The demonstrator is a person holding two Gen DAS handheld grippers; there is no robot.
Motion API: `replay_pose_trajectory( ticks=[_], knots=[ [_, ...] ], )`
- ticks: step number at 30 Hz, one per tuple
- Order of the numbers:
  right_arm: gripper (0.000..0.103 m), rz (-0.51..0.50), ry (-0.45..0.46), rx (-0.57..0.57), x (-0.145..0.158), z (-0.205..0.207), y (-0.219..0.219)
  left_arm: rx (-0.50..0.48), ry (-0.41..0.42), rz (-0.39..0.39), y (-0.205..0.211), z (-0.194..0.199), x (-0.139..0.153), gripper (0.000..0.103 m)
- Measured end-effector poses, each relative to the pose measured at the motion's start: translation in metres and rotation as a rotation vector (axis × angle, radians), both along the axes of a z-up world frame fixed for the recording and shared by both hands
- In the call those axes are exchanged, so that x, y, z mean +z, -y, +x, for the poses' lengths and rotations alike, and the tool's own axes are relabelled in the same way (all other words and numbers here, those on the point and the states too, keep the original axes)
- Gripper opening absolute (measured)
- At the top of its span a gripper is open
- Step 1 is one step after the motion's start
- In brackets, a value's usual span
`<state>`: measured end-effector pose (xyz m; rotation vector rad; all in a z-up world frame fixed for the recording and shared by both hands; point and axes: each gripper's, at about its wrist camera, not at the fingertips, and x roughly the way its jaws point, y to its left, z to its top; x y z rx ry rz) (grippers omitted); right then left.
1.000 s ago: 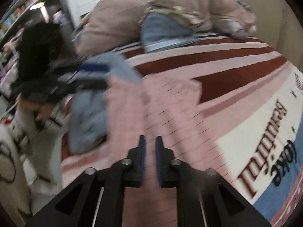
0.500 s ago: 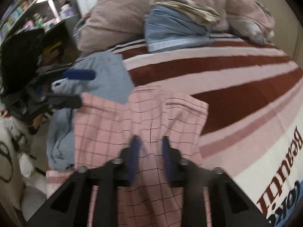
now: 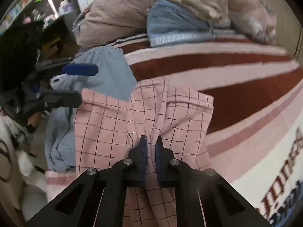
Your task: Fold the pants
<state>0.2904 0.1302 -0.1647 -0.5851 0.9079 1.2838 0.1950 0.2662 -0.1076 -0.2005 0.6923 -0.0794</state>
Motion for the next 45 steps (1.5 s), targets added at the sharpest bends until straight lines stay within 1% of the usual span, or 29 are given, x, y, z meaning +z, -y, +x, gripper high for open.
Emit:
replay_pose_trajectory(
  ticks=[2,4,7,11,14,18,21,24,26,27,29,30,31,34,36,37,38,39,40,42,43,45],
  knots=[
    [0.002,0.042,-0.001,-0.025,0.009,-0.005,0.007,-0.001,0.003,0.003,0.001,-0.001,0.001,0.064],
    [0.001,0.074,0.026,-0.041,0.021,-0.011,0.014,-0.004,0.006,0.001,0.003,-0.002,0.003,0.064],
    [0.001,0.13,0.052,-0.08,0.046,-0.017,0.032,-0.013,0.007,0.0,0.005,-0.003,0.006,0.064],
    [0.001,0.199,0.059,-0.089,0.076,-0.025,0.053,-0.037,0.001,-0.009,0.01,-0.002,0.008,0.064],
    [0.001,0.242,0.047,-0.09,0.093,-0.031,0.066,-0.071,-0.008,-0.008,0.019,0.002,0.008,0.065],
    [0.001,0.309,0.004,-0.05,0.103,-0.04,0.073,-0.097,-0.03,-0.016,0.029,0.012,0.002,0.065],
    [0.001,0.342,-0.022,-0.021,0.107,-0.048,0.082,-0.123,-0.033,-0.046,0.038,0.021,-0.003,0.065],
    [0.001,0.379,-0.093,-0.014,0.105,-0.045,0.096,-0.18,0.008,-0.078,0.047,0.026,0.0,0.065],
    [0.002,0.375,-0.102,-0.03,0.099,-0.037,0.105,-0.205,0.027,-0.08,0.055,0.03,0.002,0.065],
    [0.002,0.361,-0.106,-0.05,0.095,-0.031,0.108,-0.203,0.025,-0.071,0.059,0.033,0.003,0.065],
    [0.002,0.299,-0.078,-0.137,0.083,-0.011,0.115,-0.191,0.016,-0.059,0.063,0.037,0.002,0.065],
    [0.002,0.269,-0.063,-0.183,0.077,-0.003,0.118,-0.19,0.009,-0.056,0.064,0.039,0.001,0.065],
    [0.002,0.231,-0.048,-0.255,0.068,0.01,0.122,-0.192,0.005,-0.056,0.065,0.04,0.0,0.065],
    [0.002,0.158,0.001,-0.348,0.053,0.027,0.126,-0.185,-0.024,-0.045,0.065,0.043,-0.004,0.065],
    [0.002,0.112,0.036,-0.379,0.043,0.031,0.127,-0.192,-0.038,-0.043,0.068,0.045,-0.005,0.065],
    [0.002,0.116,0.029,-0.376,0.041,0.031,0.129,-0.196,-0.039,-0.045,0.069,0.045,-0.004,0.065],
    [0.002,0.147,-0.002,-0.361,0.041,0.031,0.133,-0.198,-0.038,-0.05,0.07,0.047,-0.004,0.065],
    [0.002,0.187,-0.036,-0.34,0.043,0.031,0.139,-0.206,-0.04,-0.052,0.072,0.049,-0.004,0.065],
    [0.002,0.249,-0.067,-0.315,0.048,0.026,0.147,-0.212,-0.041,-0.049,0.075,0.05,-0.003,0.065],
    [0.002,0.305,-0.083,-0.281,0.056,0.017,0.158,-0.23,-0.043,-0.037,0.085,0.053,-0.002,0.065],
    [0.002,0.315,-0.084,-0.273,0.06,0.013,0.167,-0.24,-0.046,-0.029,0.089,0.054,-0.002,0.065],
    [0.002,0.284,-0.078,-0.302,0.06,0.011,0.177,-0.262,-0.055,-0.007,0.101,0.059,-0.002,0.065]
  ],
)
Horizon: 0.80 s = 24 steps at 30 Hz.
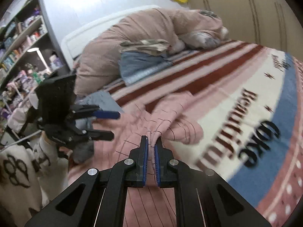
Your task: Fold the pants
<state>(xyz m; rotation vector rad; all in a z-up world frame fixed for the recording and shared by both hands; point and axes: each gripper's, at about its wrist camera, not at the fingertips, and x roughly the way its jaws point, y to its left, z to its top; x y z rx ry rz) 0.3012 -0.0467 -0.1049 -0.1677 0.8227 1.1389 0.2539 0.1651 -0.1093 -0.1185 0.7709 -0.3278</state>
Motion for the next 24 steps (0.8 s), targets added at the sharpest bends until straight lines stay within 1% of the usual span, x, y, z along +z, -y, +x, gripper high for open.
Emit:
replay_pose_trajectory(
  ticks=[2,5,7,8,10,11,14,16,17,20,22,24],
  knots=[
    [0.002,-0.059,-0.017,-0.068,-0.006,0.0,0.016,-0.019,-0.008,-0.001,0.009,0.005,-0.001,0.065],
    [0.003,-0.186,-0.057,-0.195,-0.023,-0.001,0.033,-0.054,-0.032,-0.003,0.026,0.015,-0.002,0.065],
    [0.003,-0.244,-0.103,-0.275,-0.037,-0.004,0.044,-0.071,-0.051,0.012,0.039,0.025,-0.005,0.065],
    [0.002,-0.253,-0.116,-0.306,-0.04,-0.005,0.048,-0.081,-0.06,0.015,0.045,0.029,-0.006,0.065],
    [0.002,-0.237,-0.132,-0.35,-0.042,-0.008,0.058,-0.11,-0.088,0.018,0.058,0.04,-0.008,0.063],
    [0.002,-0.23,-0.12,-0.373,-0.04,-0.011,0.061,-0.123,-0.1,0.015,0.065,0.045,-0.009,0.062],
    [0.003,-0.233,-0.04,-0.425,-0.032,-0.018,0.068,-0.171,-0.147,0.009,0.085,0.061,-0.015,0.055],
    [0.003,-0.184,-0.095,-0.422,-0.032,-0.015,0.077,-0.184,-0.174,0.032,0.097,0.07,-0.022,0.052],
    [0.005,-0.149,-0.122,-0.418,-0.032,-0.012,0.082,-0.176,-0.184,0.043,0.1,0.075,-0.025,0.052],
    [0.005,-0.144,-0.079,-0.411,-0.026,-0.017,0.083,-0.175,-0.226,0.056,0.106,0.088,-0.035,0.052],
    [0.005,-0.128,-0.087,-0.401,-0.024,-0.017,0.086,-0.183,-0.238,0.042,0.109,0.094,-0.04,0.052],
    [0.005,-0.122,-0.092,-0.399,-0.023,-0.017,0.088,-0.208,-0.232,0.041,0.114,0.095,-0.044,0.052]
  ],
)
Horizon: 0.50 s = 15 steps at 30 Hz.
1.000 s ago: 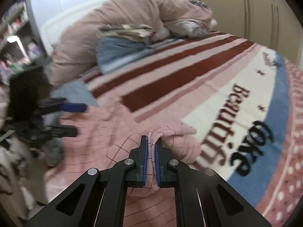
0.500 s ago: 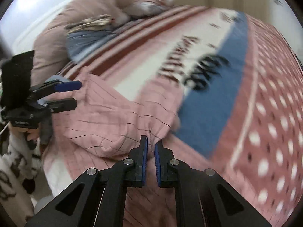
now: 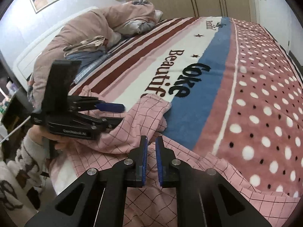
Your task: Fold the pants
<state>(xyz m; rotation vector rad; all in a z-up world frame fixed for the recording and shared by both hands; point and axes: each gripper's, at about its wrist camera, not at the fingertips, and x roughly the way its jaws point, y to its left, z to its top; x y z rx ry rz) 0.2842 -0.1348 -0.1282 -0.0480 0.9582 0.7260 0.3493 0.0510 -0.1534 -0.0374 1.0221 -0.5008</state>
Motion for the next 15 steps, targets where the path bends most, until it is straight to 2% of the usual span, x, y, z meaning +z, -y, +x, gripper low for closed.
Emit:
replay_pose_trajectory(
  ticks=[2,4,5,11,15],
  knots=[
    [0.005,0.001,0.001,0.006,-0.001,0.0,0.0,-0.011,0.006,0.009,0.005,0.001,-0.002,0.044],
    [0.005,0.004,-0.007,0.003,-0.002,0.001,0.0,-0.03,0.01,0.009,0.009,0.0,-0.003,0.011],
    [0.005,0.006,-0.008,0.001,-0.003,0.002,0.001,-0.034,0.021,0.014,0.011,-0.002,-0.001,0.007],
    [0.005,0.023,-0.021,-0.003,-0.005,0.008,0.002,0.019,0.151,0.049,0.003,-0.027,0.024,0.003],
    [0.007,0.038,-0.005,0.036,0.0,0.009,-0.011,0.119,0.247,0.033,-0.022,-0.05,0.048,0.003]
  ],
)
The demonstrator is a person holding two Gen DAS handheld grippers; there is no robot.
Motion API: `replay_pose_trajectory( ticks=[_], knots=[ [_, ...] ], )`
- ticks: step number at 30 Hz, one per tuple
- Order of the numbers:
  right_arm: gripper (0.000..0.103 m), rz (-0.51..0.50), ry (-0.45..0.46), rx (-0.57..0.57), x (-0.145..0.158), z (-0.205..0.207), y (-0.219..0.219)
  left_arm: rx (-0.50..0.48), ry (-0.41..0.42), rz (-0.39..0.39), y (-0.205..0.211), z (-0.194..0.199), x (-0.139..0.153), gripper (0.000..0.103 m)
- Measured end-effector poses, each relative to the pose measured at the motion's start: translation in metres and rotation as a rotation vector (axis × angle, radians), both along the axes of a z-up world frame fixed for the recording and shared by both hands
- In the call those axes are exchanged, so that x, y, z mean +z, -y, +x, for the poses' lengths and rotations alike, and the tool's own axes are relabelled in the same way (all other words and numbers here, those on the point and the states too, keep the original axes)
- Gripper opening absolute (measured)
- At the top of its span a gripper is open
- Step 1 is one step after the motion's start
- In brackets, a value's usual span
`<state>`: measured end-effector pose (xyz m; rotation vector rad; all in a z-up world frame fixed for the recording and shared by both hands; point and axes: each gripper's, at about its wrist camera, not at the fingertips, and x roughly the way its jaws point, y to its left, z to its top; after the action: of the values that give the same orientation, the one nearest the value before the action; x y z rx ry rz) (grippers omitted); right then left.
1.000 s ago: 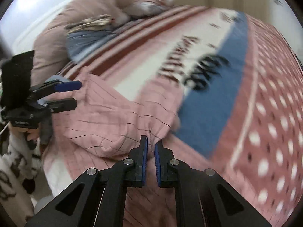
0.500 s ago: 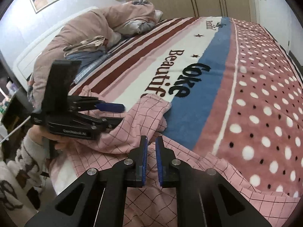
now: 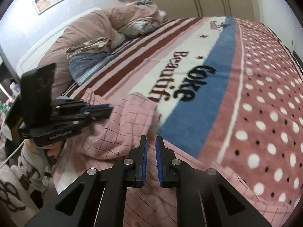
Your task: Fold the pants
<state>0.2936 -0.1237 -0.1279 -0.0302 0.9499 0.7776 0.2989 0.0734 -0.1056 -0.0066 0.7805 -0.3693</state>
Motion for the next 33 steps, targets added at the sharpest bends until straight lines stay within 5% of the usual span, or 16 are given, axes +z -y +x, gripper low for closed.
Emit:
replay_pose_trajectory(
  ticks=[3,7,9,20,24,27,33],
  knots=[
    [0.033,0.031,-0.022,0.035,0.001,0.005,-0.013,0.064,0.052,-0.04,-0.024,-0.018,0.017,0.003],
    [0.034,0.065,-0.039,0.099,0.001,0.012,-0.041,0.162,0.106,-0.062,-0.054,-0.046,0.029,0.003],
    [0.047,0.064,-0.059,0.163,-0.002,0.014,-0.062,0.213,0.125,-0.076,-0.072,-0.065,0.033,0.003],
    [0.047,-0.195,-0.048,0.272,-0.04,0.019,-0.139,0.294,0.059,-0.113,-0.1,-0.111,0.011,0.002],
    [0.047,-0.205,-0.046,0.256,-0.043,0.02,-0.138,0.287,0.006,-0.154,-0.108,-0.108,0.001,0.013],
    [0.047,-0.17,-0.034,0.223,-0.037,0.019,-0.128,0.275,-0.009,-0.157,-0.107,-0.102,-0.001,0.045],
    [0.047,-0.122,-0.031,0.191,-0.026,0.01,-0.104,0.185,-0.039,0.004,-0.091,-0.058,0.012,0.051]
  ],
)
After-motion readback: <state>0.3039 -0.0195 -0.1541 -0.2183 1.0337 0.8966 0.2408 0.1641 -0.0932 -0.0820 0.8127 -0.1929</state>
